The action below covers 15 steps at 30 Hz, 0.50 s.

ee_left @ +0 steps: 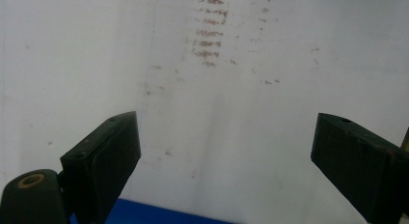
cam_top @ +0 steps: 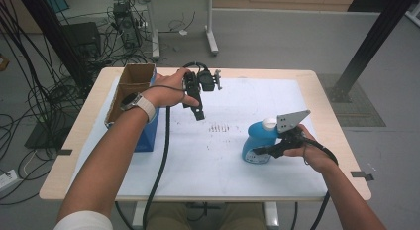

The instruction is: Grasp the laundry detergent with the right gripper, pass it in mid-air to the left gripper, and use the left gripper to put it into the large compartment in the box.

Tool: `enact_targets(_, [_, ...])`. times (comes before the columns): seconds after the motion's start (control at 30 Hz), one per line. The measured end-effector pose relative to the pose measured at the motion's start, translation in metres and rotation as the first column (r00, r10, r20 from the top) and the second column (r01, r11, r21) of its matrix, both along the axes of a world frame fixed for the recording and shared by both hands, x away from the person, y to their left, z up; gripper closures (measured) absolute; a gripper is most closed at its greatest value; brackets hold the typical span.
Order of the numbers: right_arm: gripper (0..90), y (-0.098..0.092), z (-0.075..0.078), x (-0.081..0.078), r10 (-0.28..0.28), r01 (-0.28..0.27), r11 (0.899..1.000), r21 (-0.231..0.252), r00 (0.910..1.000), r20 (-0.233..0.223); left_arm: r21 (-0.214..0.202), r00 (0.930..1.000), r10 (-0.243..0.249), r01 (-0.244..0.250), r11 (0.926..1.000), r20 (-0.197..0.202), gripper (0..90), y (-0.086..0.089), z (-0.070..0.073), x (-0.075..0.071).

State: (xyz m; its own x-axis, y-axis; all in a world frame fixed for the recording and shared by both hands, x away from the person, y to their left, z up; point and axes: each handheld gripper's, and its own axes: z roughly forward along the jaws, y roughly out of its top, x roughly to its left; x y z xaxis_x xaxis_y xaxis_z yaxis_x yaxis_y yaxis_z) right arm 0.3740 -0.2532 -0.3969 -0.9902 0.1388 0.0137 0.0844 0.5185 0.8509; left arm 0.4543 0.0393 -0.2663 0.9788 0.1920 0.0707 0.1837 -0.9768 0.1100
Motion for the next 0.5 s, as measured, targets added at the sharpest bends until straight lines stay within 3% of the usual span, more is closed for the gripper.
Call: enact_targets(0.5, [43.8,-0.0002,-0.0005,0.0001,0.0,0.0,1.0,0.004,1.0,0.002,0.003,1.0,0.003,-0.003,1.0,0.0,10.5,0.0009,0.0005,0.0001])
